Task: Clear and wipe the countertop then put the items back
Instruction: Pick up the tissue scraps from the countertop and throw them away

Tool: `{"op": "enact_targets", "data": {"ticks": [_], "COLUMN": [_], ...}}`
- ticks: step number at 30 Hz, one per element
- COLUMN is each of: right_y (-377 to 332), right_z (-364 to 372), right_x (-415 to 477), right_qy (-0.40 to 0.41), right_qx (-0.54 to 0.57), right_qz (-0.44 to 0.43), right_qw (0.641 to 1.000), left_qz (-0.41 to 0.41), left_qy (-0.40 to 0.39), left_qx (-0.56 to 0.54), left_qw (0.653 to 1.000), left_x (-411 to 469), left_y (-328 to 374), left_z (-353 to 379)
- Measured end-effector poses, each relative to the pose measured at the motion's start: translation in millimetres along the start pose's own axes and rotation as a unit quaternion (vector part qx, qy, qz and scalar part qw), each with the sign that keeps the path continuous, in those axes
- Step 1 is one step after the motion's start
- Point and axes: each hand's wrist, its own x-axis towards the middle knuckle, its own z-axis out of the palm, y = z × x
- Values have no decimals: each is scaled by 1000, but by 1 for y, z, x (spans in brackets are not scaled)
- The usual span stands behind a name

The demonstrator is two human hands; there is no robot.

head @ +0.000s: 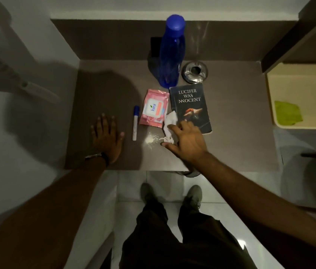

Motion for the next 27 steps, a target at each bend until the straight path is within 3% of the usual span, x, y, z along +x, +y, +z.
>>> {"op": "enact_targets", "data": {"ticks": [6,11,16,21,27], "right_y": [-7,16,34,39,48], "right_z": [-10,-56,-90,-77,-6], "right_x": [-7,-48,-150,-237,-239], "right_qy": [17,61,51,2,-31], "right_qx": [79,270,474,486,557], "right_qz": [-4,98,255,382,567], "right_qw": [997,956,841,786,607], "left_qz": [-4,-3,1,4,13], "left_qy": [-28,-45,-55,-45,-26], "left_qx": [7,7,11,-3,6], "left_qw": [1000,999,998,999,1000], "left_x": [0,-8,-17,-21,-20], "left_y": [3,12,16,14,10], "left_z": [-8,-24,-38,-41,-31]}}
